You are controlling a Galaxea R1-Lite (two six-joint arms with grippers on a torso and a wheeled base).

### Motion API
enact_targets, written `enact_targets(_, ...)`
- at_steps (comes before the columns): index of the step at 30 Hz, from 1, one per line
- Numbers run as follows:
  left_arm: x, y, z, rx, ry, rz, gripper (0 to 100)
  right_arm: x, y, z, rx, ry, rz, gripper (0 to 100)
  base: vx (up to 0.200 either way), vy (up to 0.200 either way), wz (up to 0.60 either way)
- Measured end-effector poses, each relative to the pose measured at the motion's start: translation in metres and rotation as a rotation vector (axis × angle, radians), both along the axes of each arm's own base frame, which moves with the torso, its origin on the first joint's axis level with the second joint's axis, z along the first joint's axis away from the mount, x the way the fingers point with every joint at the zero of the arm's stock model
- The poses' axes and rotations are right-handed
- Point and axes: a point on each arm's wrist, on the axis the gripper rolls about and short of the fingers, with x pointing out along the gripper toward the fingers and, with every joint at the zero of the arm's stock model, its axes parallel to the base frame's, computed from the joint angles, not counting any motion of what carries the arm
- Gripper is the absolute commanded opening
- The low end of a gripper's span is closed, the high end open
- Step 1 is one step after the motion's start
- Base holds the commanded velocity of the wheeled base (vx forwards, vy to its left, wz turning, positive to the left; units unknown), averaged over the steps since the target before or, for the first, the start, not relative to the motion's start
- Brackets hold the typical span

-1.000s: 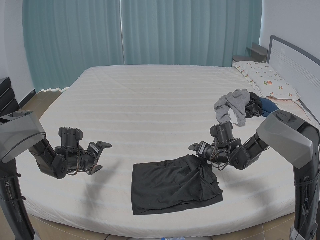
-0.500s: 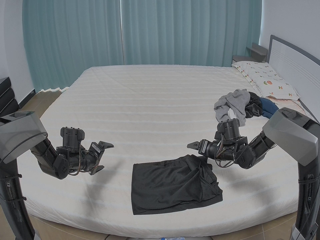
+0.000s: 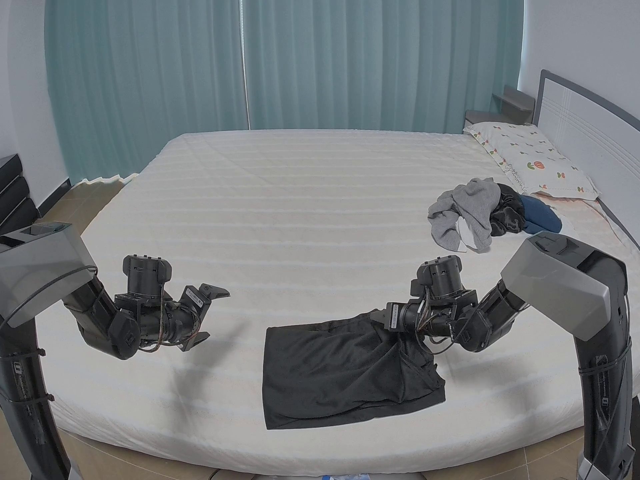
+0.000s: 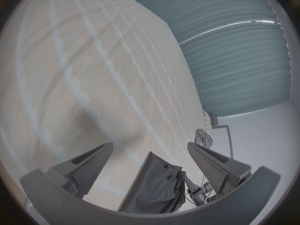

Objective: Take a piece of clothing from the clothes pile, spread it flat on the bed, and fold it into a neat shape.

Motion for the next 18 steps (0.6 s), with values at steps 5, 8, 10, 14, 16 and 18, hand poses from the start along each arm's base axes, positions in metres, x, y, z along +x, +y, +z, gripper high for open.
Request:
enact_targets(5,-0.002,-0.01,-0.002,0.045,-0.002,0.005,100,0.002,-0.011,0.001,-0.003,0.004,-0.031,0,0.0,0.0,0.0)
enact_targets(8,-0.003,-0.02,-0.005,0.079,-0.009,-0.01,100,0.001,-0.022,0.004,0.004,0.008,-0.054,0,0.0,0.0,0.0)
enact_targets(10,-0.004,-0.028,-0.007,0.109,-0.019,-0.047,100,0.0,-0.029,0.007,0.012,0.001,-0.07,0,0.0,0.0,0.0)
enact_targets(14,-0.006,-0.04,-0.011,0.158,-0.03,-0.103,100,-0.002,-0.035,0.01,0.039,-0.017,-0.091,0,0.0,0.0,0.0)
enact_targets(16,-0.007,-0.045,-0.013,0.177,-0.031,-0.119,100,-0.004,-0.037,0.01,0.055,-0.022,-0.102,0,0.0,0.0,0.0)
enact_targets(18,-0.008,-0.053,-0.016,0.21,-0.035,-0.139,100,-0.005,-0.039,0.012,0.086,-0.049,-0.116,0,0.0,0.0,0.0)
